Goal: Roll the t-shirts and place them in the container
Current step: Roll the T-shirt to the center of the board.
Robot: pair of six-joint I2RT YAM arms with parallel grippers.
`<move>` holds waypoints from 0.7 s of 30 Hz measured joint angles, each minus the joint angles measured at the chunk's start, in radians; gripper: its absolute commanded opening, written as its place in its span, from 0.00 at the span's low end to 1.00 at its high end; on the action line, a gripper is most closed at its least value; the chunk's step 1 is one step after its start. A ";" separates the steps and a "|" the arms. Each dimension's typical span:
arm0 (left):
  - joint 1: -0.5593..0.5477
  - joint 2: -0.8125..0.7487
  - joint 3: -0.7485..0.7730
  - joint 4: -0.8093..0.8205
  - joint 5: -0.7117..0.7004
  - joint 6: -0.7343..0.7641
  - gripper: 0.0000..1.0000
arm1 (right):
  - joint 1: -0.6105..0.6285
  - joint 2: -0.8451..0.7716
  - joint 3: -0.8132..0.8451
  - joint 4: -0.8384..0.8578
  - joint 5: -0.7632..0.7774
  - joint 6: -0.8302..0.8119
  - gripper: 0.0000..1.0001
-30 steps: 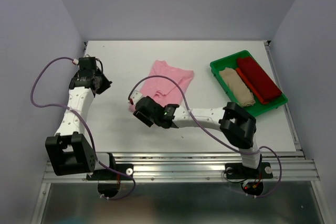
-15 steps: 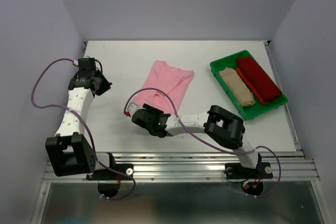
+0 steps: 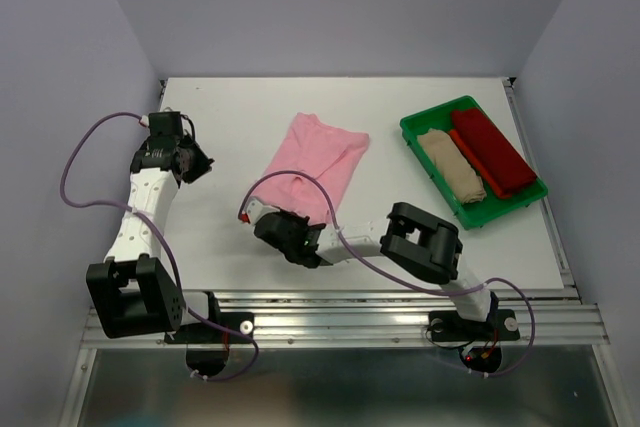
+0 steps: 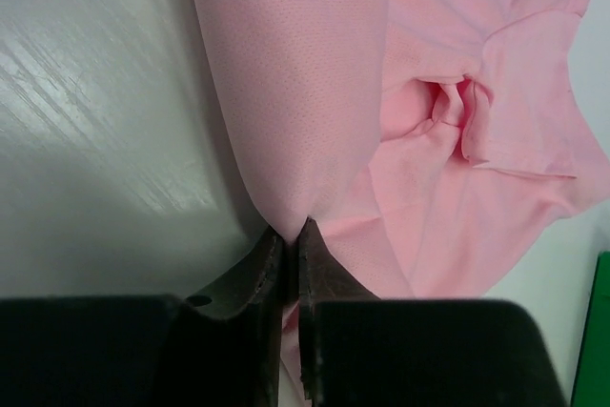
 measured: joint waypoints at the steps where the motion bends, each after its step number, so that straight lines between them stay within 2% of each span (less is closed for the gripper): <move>1: 0.000 -0.002 -0.003 -0.001 0.001 0.001 0.00 | 0.000 -0.002 -0.001 0.002 -0.007 0.002 0.06; 8: 0.000 -0.011 -0.011 -0.003 0.005 0.009 0.00 | -0.041 -0.053 0.007 -0.088 -0.180 0.097 0.01; 13: 0.000 -0.024 -0.011 -0.003 0.006 0.013 0.00 | -0.101 -0.102 0.043 -0.233 -0.420 0.221 0.01; 21: 0.000 -0.026 -0.011 -0.003 0.012 0.015 0.00 | -0.197 -0.117 0.105 -0.355 -0.806 0.375 0.01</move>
